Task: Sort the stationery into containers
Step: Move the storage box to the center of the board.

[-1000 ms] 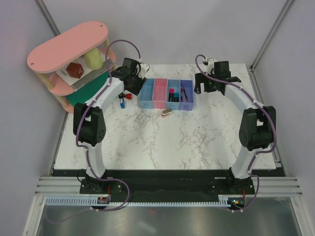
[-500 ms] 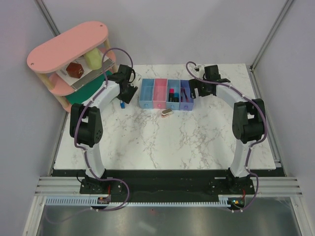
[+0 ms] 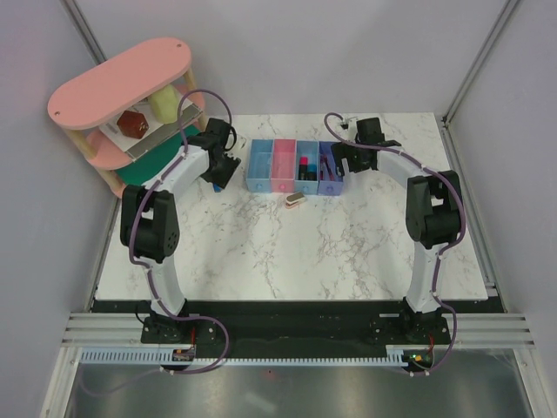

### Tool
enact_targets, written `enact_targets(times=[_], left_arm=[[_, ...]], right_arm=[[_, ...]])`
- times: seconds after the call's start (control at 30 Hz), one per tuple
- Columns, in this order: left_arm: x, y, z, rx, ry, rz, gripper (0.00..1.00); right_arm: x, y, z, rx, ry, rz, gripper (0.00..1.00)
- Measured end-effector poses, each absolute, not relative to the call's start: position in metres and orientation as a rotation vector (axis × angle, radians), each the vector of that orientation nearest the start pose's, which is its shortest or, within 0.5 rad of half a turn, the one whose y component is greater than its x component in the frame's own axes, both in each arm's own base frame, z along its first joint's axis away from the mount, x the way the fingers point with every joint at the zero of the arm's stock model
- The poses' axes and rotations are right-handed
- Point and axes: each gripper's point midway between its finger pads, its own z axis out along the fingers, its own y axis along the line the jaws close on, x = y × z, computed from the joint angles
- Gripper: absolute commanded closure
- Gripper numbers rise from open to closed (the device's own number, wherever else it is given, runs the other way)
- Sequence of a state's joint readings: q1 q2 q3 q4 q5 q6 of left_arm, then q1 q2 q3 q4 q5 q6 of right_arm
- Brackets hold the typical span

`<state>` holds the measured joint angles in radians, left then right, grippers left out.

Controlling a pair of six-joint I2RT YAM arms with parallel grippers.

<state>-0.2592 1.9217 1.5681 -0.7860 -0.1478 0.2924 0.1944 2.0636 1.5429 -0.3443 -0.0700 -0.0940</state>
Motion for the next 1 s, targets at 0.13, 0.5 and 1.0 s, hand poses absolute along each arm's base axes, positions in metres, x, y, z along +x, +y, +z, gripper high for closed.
enact_targets(times=[0.13,0.5,1.0], left_arm=[[0.426,-0.066,0.088,0.670,2.632,0.215,0.44],[0.433,-0.061,0.050,0.651,2.715,0.180,0.44],[0.447,-0.063,0.044,0.633,2.693,0.156,0.45]], right_arm=[[0.508,0.106,0.060,-0.388,2.400,0.111,0.02],[0.513,0.100,0.055,-0.384,2.398,0.061,0.02],[0.515,0.090,0.056,-0.395,2.393,0.037,0.02]])
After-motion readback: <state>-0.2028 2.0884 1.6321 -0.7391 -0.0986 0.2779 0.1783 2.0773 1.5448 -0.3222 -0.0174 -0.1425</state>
